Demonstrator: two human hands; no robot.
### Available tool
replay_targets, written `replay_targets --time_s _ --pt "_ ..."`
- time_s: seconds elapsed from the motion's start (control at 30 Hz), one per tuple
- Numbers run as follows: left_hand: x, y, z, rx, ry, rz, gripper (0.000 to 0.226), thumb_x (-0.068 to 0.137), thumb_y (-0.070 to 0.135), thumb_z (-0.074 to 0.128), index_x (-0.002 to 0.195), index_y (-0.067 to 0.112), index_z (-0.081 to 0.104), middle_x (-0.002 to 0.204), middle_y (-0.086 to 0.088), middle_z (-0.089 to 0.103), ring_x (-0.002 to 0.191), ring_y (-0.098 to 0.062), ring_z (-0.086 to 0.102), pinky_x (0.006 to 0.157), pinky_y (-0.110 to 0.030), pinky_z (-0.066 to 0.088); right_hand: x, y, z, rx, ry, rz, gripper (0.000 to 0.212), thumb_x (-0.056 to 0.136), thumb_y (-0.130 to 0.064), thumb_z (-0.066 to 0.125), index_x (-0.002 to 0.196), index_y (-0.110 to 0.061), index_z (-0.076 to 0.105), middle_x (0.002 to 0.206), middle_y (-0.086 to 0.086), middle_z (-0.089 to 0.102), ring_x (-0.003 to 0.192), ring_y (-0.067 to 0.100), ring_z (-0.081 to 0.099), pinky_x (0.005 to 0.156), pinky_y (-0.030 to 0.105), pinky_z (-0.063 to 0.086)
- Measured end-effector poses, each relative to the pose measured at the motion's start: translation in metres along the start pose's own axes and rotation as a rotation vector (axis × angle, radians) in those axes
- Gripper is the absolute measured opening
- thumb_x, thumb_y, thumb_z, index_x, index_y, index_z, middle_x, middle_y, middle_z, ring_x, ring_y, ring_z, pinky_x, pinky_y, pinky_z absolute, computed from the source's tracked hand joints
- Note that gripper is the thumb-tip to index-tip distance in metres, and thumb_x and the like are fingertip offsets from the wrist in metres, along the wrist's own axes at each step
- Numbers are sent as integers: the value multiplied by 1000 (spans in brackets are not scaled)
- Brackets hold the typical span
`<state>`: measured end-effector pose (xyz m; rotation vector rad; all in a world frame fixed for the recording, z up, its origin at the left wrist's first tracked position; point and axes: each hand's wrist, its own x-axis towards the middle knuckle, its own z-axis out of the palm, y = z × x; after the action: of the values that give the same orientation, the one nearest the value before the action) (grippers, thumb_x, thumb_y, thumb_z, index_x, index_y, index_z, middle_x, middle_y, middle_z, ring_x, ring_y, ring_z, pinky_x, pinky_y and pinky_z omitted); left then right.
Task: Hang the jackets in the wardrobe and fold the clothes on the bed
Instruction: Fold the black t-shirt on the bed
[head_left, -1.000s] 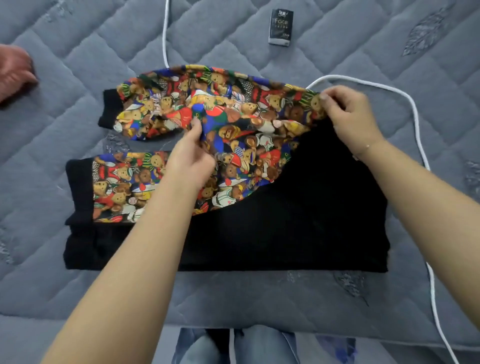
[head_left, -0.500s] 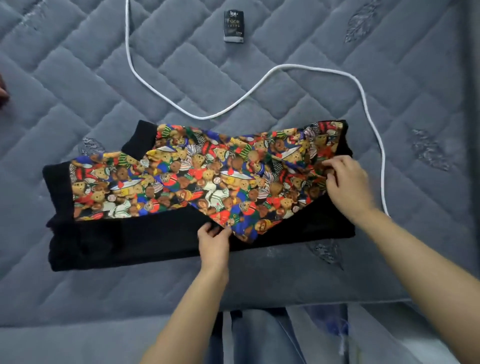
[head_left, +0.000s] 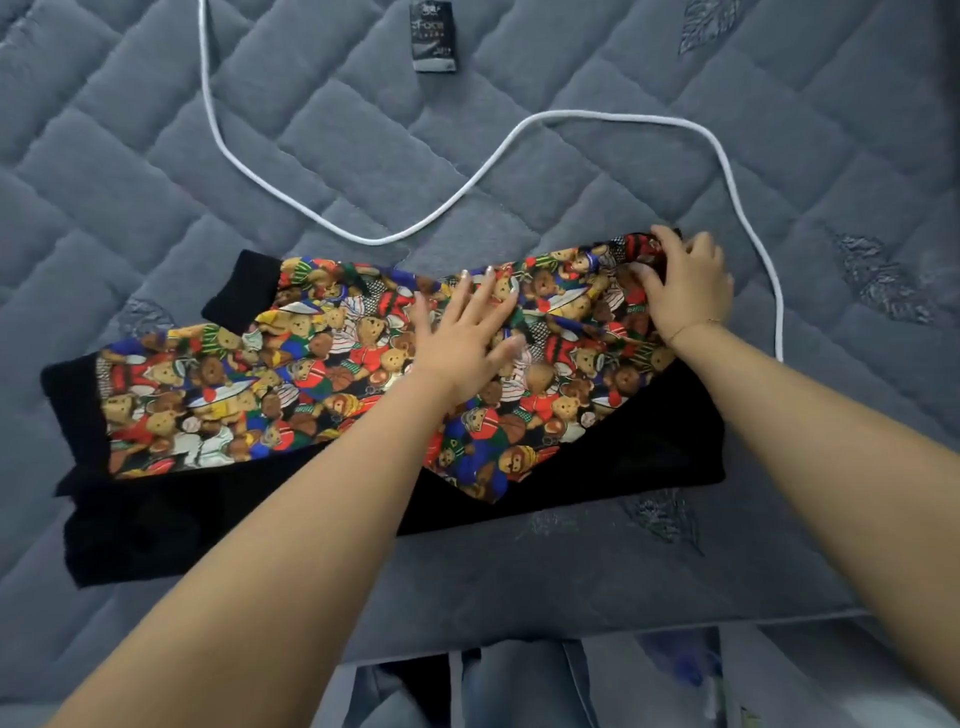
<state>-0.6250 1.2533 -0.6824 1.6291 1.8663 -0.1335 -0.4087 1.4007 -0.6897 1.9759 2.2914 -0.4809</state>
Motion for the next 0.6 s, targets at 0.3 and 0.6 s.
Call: replay_targets --time_s 0.3,0.6 --pt "-1 -6 6 -42 -1 24 82 83 80 25 152 46 -4 159 12 -25 145 -11 -29 107 -60 -23 -46 5 -7 670 232 359 39 87 -29 68 115 -9 50 99 1 50 92 19 54 81 37 46" --pt "-55 32 34 318 -99 162 127 69 84 51 149 27 -28 155 -4 -37 142 -31 -35 110 -68 -16 -104 -2 3 1174 -80 776 16 92 -31 65 85 -16 67 91 4 71 88 19 68 76 35 58"
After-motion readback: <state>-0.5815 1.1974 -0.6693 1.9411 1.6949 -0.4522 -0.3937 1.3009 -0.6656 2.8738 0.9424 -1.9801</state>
